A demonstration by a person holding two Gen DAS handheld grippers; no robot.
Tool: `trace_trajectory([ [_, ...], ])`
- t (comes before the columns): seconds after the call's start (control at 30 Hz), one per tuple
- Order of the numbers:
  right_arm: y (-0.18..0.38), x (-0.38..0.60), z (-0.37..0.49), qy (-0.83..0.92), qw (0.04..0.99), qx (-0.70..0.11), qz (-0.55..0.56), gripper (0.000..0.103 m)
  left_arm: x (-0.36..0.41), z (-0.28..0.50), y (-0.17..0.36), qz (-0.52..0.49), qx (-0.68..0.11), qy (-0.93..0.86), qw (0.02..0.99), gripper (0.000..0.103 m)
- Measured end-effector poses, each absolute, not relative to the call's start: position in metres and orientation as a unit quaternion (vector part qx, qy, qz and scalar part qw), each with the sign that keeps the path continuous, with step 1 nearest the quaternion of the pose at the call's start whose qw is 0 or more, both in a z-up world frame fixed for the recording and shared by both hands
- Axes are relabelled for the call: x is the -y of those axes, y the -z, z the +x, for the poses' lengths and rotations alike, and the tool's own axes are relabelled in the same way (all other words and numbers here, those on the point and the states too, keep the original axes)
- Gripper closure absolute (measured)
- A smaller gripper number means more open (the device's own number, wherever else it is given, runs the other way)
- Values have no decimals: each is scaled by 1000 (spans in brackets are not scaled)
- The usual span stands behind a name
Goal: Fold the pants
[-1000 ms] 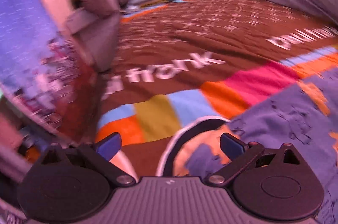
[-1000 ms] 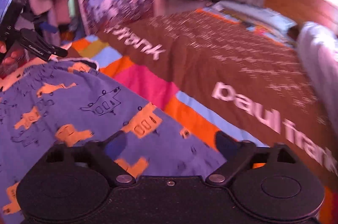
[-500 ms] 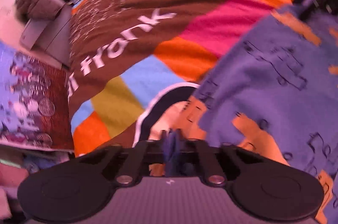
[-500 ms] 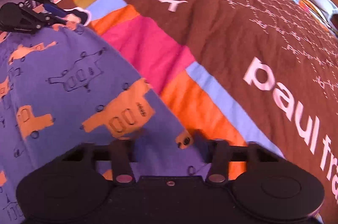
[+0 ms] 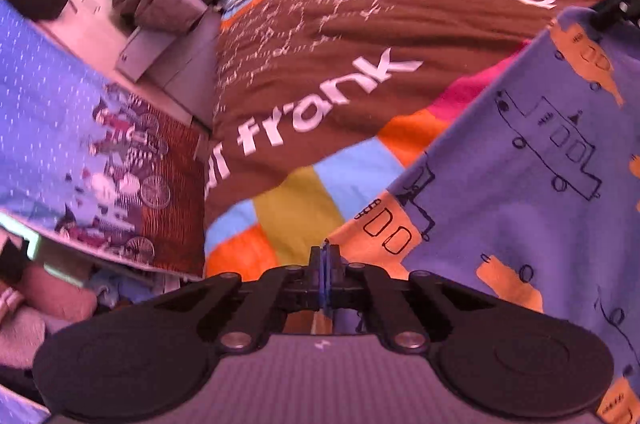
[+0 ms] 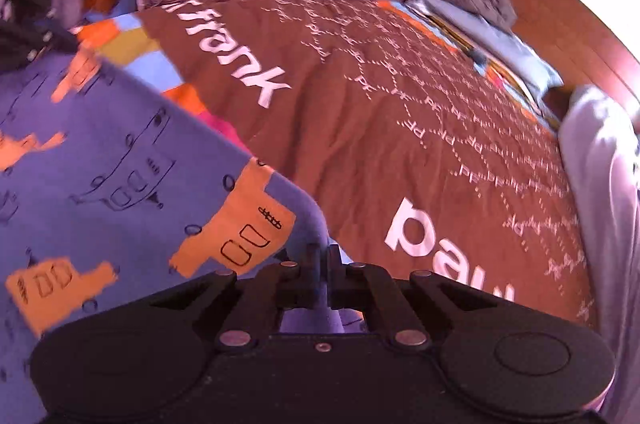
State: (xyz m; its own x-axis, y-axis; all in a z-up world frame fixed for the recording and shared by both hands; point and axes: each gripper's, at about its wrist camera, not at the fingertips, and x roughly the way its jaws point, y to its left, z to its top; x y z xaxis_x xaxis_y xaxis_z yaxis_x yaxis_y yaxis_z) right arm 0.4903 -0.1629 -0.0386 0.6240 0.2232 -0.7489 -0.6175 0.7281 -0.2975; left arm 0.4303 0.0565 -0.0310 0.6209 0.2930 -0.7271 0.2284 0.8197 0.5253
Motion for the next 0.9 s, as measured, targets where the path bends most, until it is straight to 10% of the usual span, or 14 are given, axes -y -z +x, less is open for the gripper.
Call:
trace_trajectory([
  [0.57, -44, 194, 315, -241, 904, -229, -271, 102, -50, 264, -42, 305, -297, -16, 905, 103],
  [0.9, 1, 207, 163, -261, 881, -246, -308, 102, -35, 152, 16, 320, -333, 6, 887, 103],
])
